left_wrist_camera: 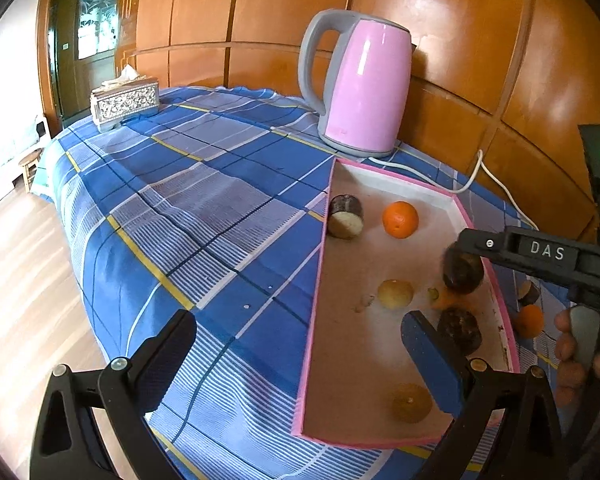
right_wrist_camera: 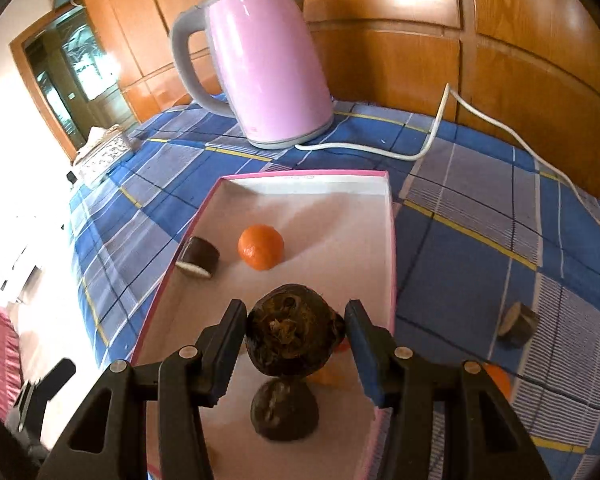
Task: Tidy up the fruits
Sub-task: 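Carry the dark beet with the right gripper into the tray and release, then move the left gripper toward the orange lying on the bedspread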
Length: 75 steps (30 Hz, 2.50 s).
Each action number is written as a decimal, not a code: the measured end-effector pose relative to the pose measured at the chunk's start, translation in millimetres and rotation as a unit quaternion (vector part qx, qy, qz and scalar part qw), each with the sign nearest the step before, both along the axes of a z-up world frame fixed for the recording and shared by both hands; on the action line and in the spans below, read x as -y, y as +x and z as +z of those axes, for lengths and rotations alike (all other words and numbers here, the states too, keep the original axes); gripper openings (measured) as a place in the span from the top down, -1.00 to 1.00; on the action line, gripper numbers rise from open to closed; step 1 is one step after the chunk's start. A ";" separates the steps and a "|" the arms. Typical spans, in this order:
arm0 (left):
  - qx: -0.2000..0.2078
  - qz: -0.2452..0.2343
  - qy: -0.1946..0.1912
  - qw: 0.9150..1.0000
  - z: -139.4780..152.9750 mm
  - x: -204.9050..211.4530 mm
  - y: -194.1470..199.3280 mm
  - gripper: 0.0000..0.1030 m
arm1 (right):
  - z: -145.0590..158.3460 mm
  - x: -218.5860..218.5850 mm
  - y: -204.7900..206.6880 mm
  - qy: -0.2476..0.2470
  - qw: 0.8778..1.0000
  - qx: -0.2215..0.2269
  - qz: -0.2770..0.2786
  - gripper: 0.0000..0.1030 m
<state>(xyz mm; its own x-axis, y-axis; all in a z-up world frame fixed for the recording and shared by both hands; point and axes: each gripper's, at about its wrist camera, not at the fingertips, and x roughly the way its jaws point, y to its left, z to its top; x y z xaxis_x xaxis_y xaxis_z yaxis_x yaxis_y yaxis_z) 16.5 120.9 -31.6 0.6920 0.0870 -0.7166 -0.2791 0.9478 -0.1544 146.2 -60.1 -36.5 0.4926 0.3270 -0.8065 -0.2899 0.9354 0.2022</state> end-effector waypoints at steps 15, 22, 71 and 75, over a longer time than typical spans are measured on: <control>0.002 -0.012 0.000 1.000 2.8 7.9 -1.2 -0.99 | 6.5 44.6 -46.6 -0.023 0.998 0.031 -0.051 -0.10; 0.007 -0.025 0.004 1.000 7.8 15.9 -4.7 -1.00 | 9.5 79.9 -77.5 -0.027 0.994 0.034 -0.099 -0.13; 0.019 -0.160 0.043 0.986 21.9 95.4 -8.9 -1.00 | -30.4 239.0 -170.5 -0.083 0.938 0.010 -0.335 -0.14; 0.028 -0.177 0.052 0.982 25.8 106.0 -8.2 -1.00 | -33.2 248.9 -176.7 -0.084 0.933 0.007 -0.350 -0.14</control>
<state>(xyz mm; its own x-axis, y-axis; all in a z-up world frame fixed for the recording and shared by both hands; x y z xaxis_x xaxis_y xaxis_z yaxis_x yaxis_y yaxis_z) 8.3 14.9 -5.8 0.7299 -0.0947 -0.6769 0.0767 0.9954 -0.0565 -30.5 -308.9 -69.6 0.5483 -0.2087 -0.8098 0.4030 0.9145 0.0371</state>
